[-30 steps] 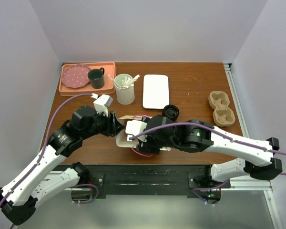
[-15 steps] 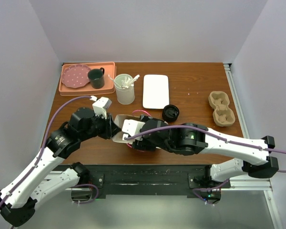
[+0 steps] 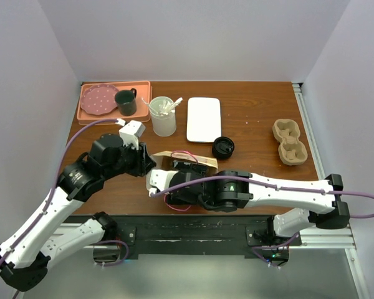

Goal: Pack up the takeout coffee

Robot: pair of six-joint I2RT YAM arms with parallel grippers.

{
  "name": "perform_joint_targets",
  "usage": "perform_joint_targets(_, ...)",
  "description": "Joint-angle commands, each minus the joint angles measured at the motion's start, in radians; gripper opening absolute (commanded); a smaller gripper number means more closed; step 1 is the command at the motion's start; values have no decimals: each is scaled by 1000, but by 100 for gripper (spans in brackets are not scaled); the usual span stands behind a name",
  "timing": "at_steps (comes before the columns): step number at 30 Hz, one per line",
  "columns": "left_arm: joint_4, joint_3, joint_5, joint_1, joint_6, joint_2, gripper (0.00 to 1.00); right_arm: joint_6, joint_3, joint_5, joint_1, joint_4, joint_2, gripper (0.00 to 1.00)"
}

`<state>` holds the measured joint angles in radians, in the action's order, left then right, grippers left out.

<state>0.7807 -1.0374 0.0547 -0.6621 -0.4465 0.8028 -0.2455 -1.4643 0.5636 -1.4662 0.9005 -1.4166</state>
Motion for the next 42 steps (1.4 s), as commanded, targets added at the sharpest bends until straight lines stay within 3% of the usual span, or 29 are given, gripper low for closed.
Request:
perform_joint_targets(1, 40, -26, -30, -1, 42, -4, 35, 31, -5, 84, -17, 15, -2, 41)
perform_joint_targets(4, 40, -9, -9, 1, 52, -37, 26, 58, -2, 93, -19, 17, -11, 40)
perform_joint_targets(8, 45, 2, 17, 1, 78, -77, 0, 68, 12, 124, -37, 14, -21, 40)
perform_joint_targets(22, -146, 198, 220, -1, 66, -277, 0, -11, 104, 160, -48, -109, -9, 40)
perform_joint_targets(35, -169, 218, 194, 1, 75, -271, 0, -170, 329, 119, -46, -267, 126, 44)
perform_joint_targets(40, -186, 209, 201, -1, 68, -257, 0, -241, 363, 73, -37, -276, 128, 45)
perform_joint_targets(42, -186, 215, 200, 1, 55, -260, 0, -219, 348, -11, -3, -265, 131, 45)
